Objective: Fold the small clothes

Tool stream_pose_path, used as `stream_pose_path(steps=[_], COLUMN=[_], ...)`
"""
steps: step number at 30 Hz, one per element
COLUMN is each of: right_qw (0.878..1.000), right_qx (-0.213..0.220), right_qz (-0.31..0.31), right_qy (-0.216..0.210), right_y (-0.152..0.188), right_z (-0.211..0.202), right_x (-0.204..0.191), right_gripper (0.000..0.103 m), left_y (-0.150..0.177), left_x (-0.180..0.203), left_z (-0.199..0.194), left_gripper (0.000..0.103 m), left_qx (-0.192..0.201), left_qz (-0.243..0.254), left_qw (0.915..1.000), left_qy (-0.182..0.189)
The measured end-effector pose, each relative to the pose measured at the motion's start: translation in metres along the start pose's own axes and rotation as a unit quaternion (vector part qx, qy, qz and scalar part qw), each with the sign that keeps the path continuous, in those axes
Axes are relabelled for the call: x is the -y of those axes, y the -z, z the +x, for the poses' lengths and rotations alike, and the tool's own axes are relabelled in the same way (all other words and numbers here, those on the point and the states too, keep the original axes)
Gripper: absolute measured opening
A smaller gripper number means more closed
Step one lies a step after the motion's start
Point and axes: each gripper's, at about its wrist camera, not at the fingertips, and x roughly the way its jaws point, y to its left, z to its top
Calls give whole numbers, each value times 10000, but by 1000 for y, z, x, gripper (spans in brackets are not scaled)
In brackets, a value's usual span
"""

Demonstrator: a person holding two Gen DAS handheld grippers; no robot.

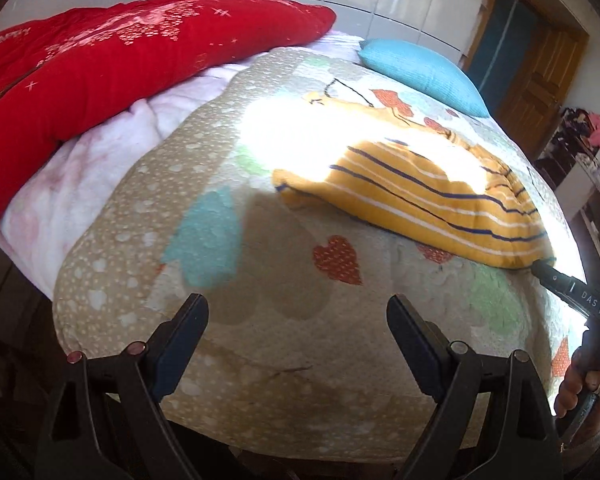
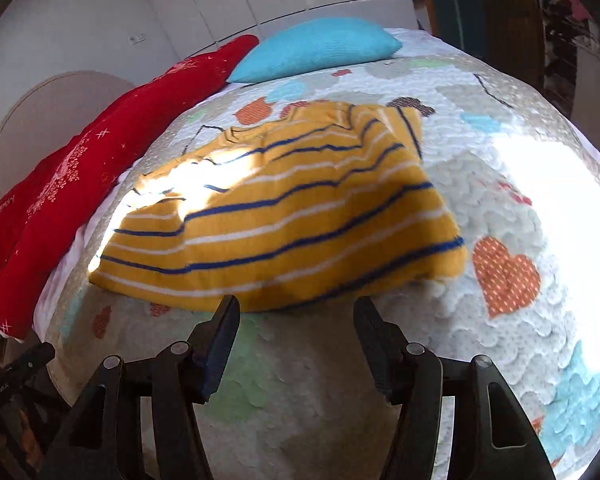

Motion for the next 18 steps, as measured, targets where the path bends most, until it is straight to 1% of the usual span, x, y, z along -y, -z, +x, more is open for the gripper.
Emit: stream_pose_path(steps=[4, 7, 9, 15, 18], right_qw=[9995, 9996, 9996, 9993, 9992], right_qx=[-74, -2, 33, 157, 256], right_qz=[302, 274, 269, 315, 273], right_qy=[-27, 49, 10, -112, -165], right_y=[25, 35, 39, 42, 45], right_z=[-6, -13, -19, -30, -32], right_x=[23, 22, 21, 18, 15], right_gripper=[64, 65, 67, 67, 67], left_y=[4, 6, 5, 4, 4], left_x=[29, 38, 39, 36, 34], left_z=[-4, -10, -13, -18, -15], left_gripper=[90, 90, 90, 90, 90], left_qx=[0, 44, 33, 83, 108], left_qz=[350, 509, 528, 513, 508], left_qw=[9994, 9987, 9986, 9985, 9984], left_qy=[-22, -46, -67, -143, -225])
